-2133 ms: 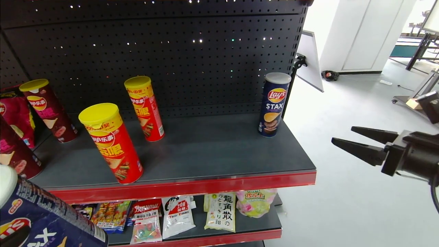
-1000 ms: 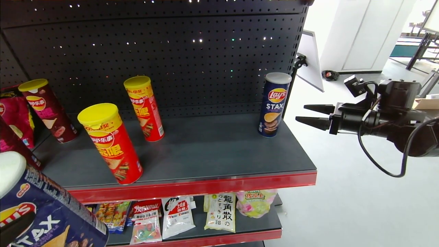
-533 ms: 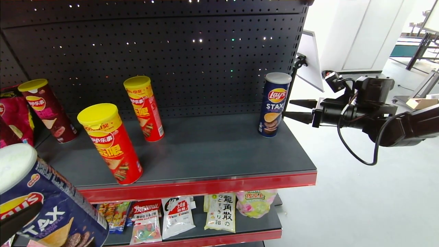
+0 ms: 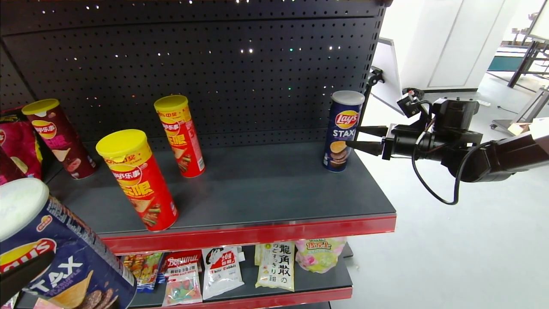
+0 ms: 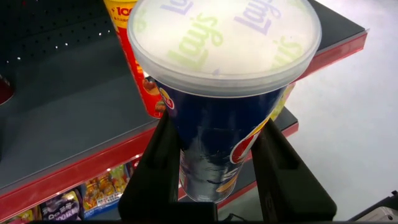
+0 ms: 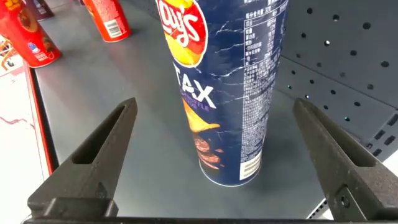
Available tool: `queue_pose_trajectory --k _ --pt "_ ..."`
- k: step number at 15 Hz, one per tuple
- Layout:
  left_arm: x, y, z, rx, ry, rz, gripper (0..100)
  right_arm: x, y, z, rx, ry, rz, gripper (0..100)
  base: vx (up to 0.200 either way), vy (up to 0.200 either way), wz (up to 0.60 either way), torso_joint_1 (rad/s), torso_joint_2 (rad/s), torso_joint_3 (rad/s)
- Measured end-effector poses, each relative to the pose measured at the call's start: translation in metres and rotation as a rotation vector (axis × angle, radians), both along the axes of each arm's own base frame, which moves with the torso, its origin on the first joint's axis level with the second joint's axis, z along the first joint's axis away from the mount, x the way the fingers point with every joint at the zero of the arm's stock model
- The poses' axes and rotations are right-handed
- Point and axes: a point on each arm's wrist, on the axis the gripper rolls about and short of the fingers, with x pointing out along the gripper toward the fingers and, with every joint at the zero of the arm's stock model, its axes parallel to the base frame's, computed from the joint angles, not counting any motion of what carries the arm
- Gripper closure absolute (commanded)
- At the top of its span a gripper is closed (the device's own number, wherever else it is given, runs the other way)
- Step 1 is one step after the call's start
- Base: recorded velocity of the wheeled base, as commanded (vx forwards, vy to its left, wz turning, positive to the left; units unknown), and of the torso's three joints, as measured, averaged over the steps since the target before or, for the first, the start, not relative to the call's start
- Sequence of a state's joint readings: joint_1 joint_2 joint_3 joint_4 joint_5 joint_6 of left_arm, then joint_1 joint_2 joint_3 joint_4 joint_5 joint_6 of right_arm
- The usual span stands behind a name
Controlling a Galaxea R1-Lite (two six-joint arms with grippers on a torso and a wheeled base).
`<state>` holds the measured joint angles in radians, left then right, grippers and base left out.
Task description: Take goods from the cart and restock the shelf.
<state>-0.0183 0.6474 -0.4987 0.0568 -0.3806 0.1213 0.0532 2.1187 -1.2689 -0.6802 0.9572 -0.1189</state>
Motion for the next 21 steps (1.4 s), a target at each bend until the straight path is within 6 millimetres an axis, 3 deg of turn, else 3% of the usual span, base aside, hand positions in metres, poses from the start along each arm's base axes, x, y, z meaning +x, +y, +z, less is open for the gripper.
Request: queue_pose_trajectory --k 10,21 --pt "-0.001 0.0 0.001 0.0 -0.01 0.0 100 0.007 0.022 -0.004 -0.001 -0.007 0.046 0 0.0 0.0 0.0 0.0 0.0 0.0" --pt "-0.004 0.0 0.003 0.0 -0.029 -0.001 100 0.013 0.015 -0.018 -0.011 0.017 0.001 0 0.0 0.0 0.0 0.0 0.0 0.0"
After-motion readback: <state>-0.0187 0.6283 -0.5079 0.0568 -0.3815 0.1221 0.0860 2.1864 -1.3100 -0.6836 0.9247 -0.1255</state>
